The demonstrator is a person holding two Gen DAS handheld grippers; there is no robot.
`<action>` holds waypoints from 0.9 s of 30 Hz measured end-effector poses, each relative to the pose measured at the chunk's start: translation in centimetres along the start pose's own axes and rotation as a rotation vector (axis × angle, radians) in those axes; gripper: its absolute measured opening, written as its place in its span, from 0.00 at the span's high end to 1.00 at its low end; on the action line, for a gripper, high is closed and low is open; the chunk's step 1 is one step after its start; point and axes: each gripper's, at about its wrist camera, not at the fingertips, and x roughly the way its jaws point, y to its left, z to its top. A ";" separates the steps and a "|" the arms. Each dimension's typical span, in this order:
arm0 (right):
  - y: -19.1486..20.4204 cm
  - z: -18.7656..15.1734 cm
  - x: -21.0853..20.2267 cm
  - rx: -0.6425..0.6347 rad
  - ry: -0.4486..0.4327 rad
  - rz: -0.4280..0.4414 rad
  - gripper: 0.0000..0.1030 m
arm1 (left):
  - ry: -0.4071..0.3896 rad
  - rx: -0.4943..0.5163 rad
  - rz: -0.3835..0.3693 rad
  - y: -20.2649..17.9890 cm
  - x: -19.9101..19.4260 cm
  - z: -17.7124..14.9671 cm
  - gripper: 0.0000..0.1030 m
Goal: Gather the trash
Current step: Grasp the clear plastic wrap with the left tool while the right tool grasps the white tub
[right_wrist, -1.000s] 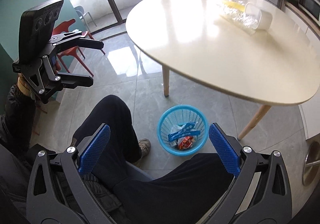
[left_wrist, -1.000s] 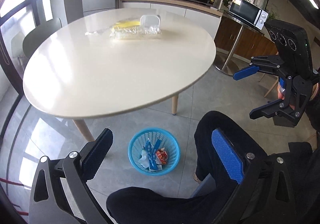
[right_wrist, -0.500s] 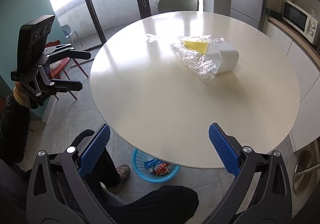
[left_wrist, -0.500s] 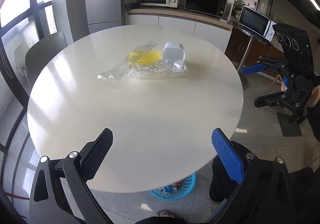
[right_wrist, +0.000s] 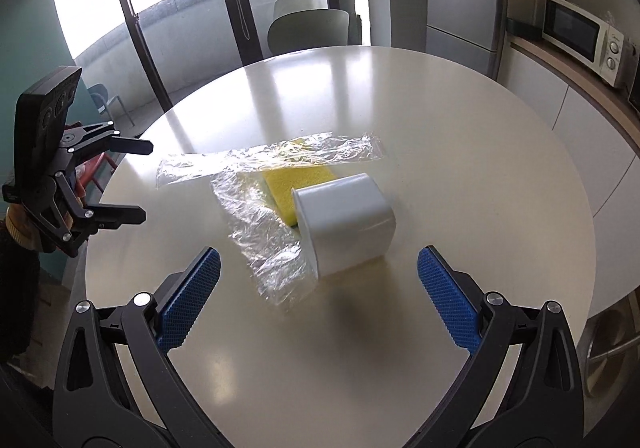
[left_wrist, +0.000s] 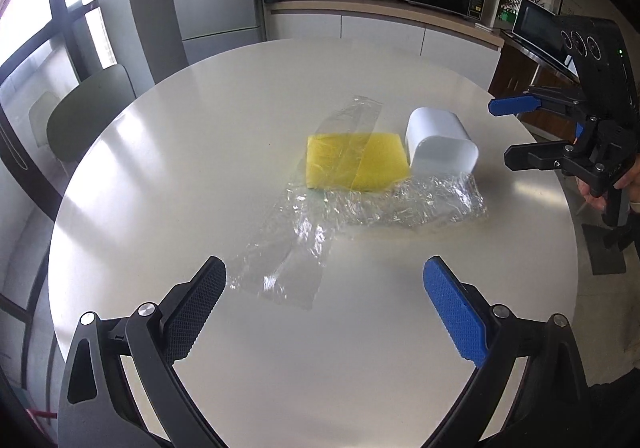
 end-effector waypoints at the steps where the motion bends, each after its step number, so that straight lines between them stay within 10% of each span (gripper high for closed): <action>1: -0.3 0.4 0.7 0.002 0.003 0.008 0.08 | 0.004 0.001 -0.003 0.0 0.5 0.2 0.06; 6: -0.9 1.4 3.5 -0.003 0.033 0.015 0.08 | 0.041 0.002 -0.009 0.0 2.5 0.6 0.09; 18: -1.7 1.9 5.3 0.040 0.027 0.018 0.10 | 0.069 -0.057 -0.069 1.7 2.6 -0.9 0.61; 24: -1.8 1.4 5.5 0.034 0.053 -0.016 0.24 | 0.039 -0.136 -0.087 2.7 2.1 -1.0 0.96; 27: -1.6 1.1 5.8 0.014 0.065 -0.028 0.31 | 0.026 -0.162 -0.087 3.1 1.8 -1.0 0.98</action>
